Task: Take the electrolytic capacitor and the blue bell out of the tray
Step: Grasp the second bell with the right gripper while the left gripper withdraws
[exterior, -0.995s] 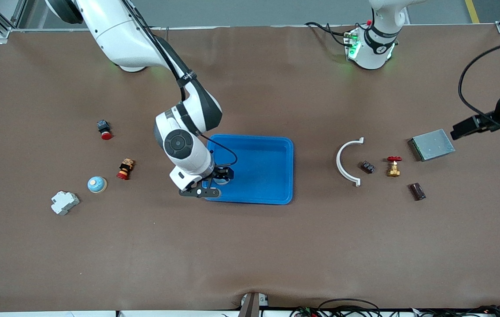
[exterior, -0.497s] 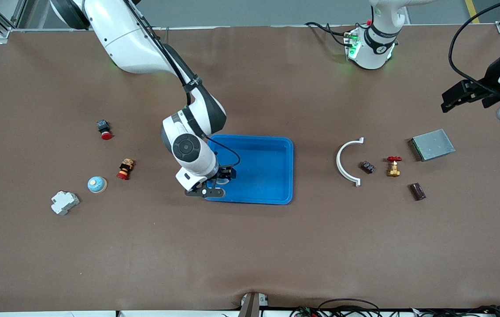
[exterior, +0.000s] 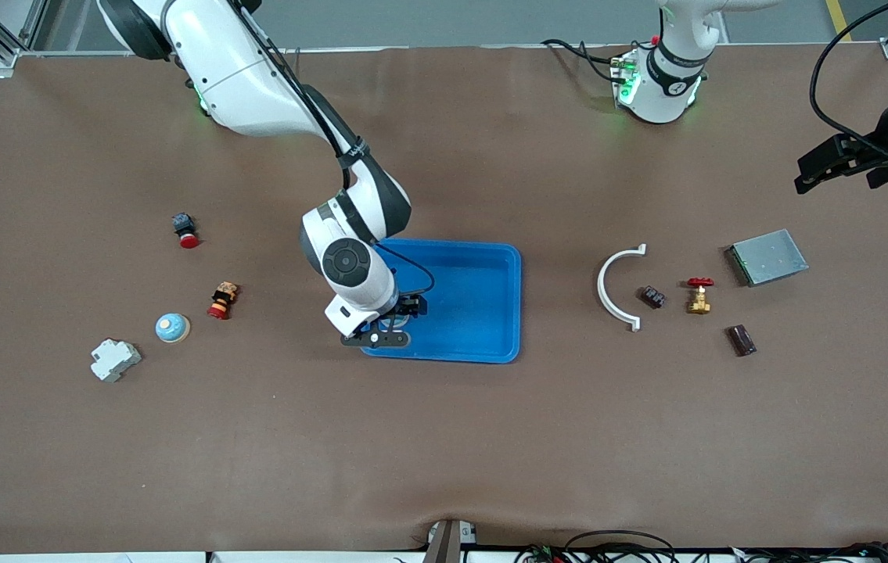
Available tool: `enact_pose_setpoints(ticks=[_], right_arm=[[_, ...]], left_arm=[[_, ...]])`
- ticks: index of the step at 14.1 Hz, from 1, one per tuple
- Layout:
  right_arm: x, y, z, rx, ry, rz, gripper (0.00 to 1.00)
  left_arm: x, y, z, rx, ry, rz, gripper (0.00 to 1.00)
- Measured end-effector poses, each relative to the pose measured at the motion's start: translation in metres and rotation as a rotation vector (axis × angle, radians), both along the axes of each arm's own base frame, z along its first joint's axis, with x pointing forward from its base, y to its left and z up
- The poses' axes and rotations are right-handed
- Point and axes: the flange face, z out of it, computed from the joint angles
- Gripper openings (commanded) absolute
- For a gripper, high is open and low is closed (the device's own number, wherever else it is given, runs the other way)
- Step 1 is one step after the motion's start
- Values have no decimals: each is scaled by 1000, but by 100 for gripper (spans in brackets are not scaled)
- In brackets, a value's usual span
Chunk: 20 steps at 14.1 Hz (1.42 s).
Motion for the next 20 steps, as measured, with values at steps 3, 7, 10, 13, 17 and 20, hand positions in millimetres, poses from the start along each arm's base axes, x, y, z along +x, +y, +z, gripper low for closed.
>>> enact_pose_setpoints(ticks=[3, 7, 10, 13, 17, 20], right_arm=[[-1, -1, -6, -6, 6, 1, 100], [-2, 0, -12, -11, 5, 7, 100], [-1, 1, -15, -4, -10, 7, 70], [-1, 1, -15, -3, -13, 8, 35], [0, 3, -13, -8, -23, 21, 18], [1, 4, -12, -9, -28, 43, 18]], left_arm=[[-7, -17, -1, 2, 9, -30, 100], [-17, -28, 1, 4, 19, -53, 100], [-17, -27, -1, 4, 23, -53, 100], [-17, -25, -2, 4, 24, -50, 100], [-16, -25, -2, 4, 17, -49, 100], [-15, -25, -2, 3, 13, -49, 100]])
